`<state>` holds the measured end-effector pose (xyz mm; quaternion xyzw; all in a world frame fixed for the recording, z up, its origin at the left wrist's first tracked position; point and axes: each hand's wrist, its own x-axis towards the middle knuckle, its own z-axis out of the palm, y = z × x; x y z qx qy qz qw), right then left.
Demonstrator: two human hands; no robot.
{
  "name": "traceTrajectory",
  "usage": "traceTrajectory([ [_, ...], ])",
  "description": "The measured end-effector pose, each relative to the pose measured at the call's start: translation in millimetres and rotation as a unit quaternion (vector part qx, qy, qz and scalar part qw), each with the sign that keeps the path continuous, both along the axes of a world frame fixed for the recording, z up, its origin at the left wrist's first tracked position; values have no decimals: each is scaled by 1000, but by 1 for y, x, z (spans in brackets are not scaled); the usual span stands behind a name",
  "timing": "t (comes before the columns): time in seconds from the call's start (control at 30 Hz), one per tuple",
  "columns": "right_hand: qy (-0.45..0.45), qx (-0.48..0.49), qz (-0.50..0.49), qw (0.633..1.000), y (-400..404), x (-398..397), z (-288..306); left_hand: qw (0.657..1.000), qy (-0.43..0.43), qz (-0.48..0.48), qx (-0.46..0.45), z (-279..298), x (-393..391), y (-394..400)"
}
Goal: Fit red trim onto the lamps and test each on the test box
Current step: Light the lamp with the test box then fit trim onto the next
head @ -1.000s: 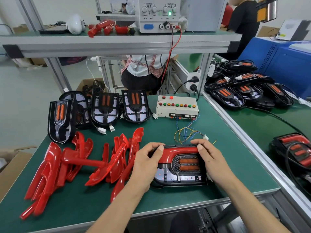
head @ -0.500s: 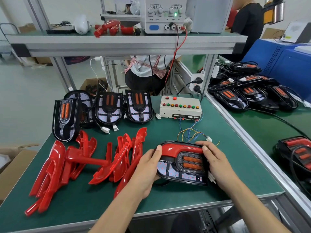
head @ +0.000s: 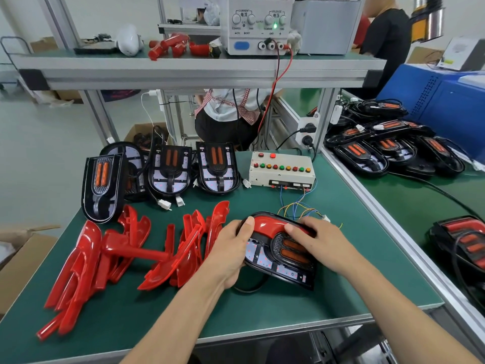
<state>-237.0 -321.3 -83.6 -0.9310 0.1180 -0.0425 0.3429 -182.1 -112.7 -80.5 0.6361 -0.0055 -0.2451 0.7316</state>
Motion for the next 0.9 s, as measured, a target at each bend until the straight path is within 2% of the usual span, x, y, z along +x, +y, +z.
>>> traceTrajectory([
  [0.1, -23, -65, 16, 998, 7, 7, 5, 1000, -14, -6, 21, 4, 2, -2],
  [0.23, -51, 3, 82, 995, 23, 19, 18, 998, -38, -15, 37, 7, 4, -3],
  [0.4, -1, 5, 123, 992, 25, 36, 27, 998, -36, -27, 41, 8, 6, -1],
  [0.57, -11, 33, 141, 989, 27, 40, 24, 997, -44, -30, 53, 7, 8, 0],
  [0.73, -8, 33, 135, 990, 26, 40, 23, 998, -27, -40, 34, 8, 7, 3],
  [0.9, 13, 51, 133, 990, 22, 39, 23, 996, 51, -68, -34, 13, 7, 6],
])
